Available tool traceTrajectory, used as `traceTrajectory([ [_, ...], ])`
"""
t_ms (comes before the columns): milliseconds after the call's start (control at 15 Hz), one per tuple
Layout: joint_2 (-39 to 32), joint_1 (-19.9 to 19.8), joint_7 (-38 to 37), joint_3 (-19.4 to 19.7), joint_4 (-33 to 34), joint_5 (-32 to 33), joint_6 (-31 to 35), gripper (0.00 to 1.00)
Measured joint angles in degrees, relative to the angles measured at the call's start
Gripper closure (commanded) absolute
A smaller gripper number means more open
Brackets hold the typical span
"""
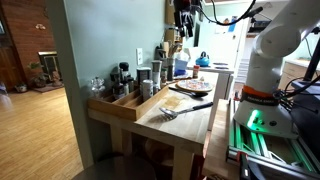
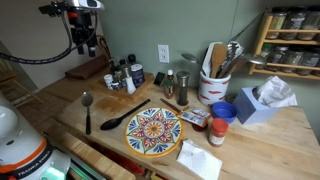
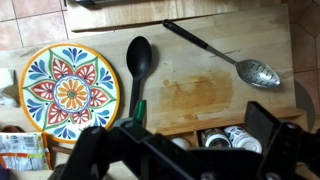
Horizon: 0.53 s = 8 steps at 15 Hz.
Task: Pick up the black pepper container and put it in the wooden tray
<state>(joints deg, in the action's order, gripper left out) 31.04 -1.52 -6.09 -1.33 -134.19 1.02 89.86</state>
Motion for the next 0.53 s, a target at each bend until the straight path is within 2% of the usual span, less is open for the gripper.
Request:
traceTrajectory([
  [267, -2.17, -3.0, -1.65, 2.71, 0.53, 0.1, 2.66, 0.0],
  [533, -7.17, -7.44, -4.83, 6.71, 1.55, -0.05, 10.3, 0.0],
])
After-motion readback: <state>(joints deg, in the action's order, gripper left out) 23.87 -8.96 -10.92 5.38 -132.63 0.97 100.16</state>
